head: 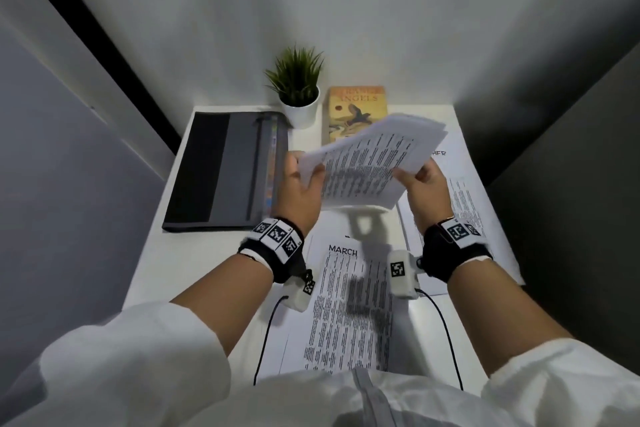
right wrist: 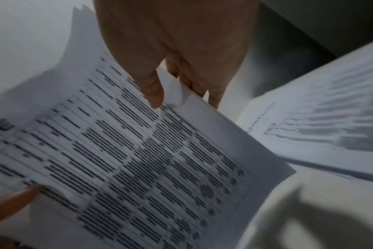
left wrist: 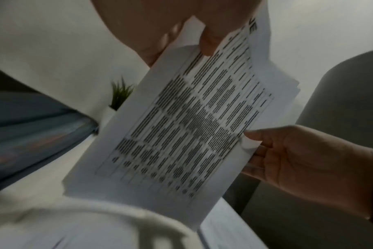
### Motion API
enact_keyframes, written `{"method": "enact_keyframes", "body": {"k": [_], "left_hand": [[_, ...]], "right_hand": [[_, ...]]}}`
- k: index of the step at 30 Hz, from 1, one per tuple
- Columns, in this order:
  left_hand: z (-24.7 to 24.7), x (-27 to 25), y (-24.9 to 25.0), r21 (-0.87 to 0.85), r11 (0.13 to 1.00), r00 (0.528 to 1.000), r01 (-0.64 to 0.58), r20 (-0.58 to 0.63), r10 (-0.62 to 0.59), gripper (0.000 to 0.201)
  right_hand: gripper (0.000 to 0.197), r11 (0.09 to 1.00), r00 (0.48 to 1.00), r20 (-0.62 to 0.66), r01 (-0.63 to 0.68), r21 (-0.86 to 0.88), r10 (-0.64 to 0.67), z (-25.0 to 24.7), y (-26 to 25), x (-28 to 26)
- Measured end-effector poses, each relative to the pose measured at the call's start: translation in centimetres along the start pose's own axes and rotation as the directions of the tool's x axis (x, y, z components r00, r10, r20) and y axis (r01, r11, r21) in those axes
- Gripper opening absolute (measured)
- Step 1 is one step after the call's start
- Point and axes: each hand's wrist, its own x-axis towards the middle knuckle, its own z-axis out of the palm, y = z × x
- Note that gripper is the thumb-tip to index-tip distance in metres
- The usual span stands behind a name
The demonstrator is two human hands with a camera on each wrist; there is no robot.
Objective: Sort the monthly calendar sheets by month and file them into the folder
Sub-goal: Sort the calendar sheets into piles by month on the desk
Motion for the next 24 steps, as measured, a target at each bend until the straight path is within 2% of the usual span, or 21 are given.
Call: {"method": "enact_keyframes", "body": {"k": [3,7,9,11,13,14,18,20,22,24], "left_hand": [[0.6,-0.3,-1.4,0.029,0.998,0.998,0.057,0.01,-0.057,0.015],[1.3,0.2,-1.4,0.051,0.998,0.998,0.03,-0.048,-0.028,0.012],[1.6,0.5,-1.4,0.106,0.991,0.995,0.077,-0.069,-0.07,0.018],[1.7,0.7,-1.5,0.115,0.985,0.991,0.131,-0.038,-0.128,0.024],[1.6,1.1,-1.2,0.091,0.986,0.99,0.139,-0.019,-0.138,0.037],[1.6,1.4,-0.8,0.077,0.989,0.992,0.123,-0.019,-0.122,0.036],[1.7,2.0,2.0,-0.032,0.999,0.999,-0.015,-0.032,0.014,0.025],[2.0,2.1,3.2,-0.053,0.993,0.994,-0.102,-0.033,0.1,0.028],[2.6,1.8,3.6,-0.106,0.988,0.992,-0.112,0.04,0.117,0.029],[3.1,0.8,2.6,-0.06,0.997,0.978,-0.051,0.197,0.062,0.027]], "right_hand": [[0.034,0.992,0.992,-0.003,-0.127,-0.003,0.127,0.1,1.9,0.6],[0.035,0.986,0.986,-0.008,-0.164,-0.023,0.164,0.9,2.4,1.6],[0.031,0.978,0.983,-0.007,-0.181,-0.103,0.181,1.3,3.0,1.9],[0.021,0.958,0.977,-0.011,-0.211,-0.195,0.213,1.4,3.7,1.8],[0.016,0.945,0.986,-0.011,-0.164,-0.283,0.167,1.0,3.8,1.8],[0.014,0.948,0.992,-0.015,-0.124,-0.293,0.125,0.6,3.5,1.8],[0.008,0.989,0.997,-0.077,0.009,-0.148,-0.02,-0.8,0.0,2.8],[0.01,0.992,0.989,-0.127,0.063,-0.109,-0.077,-1.8,-2.2,3.3],[0.014,0.985,0.98,-0.159,0.094,-0.147,-0.117,-3.3,-3.6,3.8],[0.013,0.961,0.977,-0.18,0.065,-0.268,-0.116,-5.3,-3.4,4.3]]}}
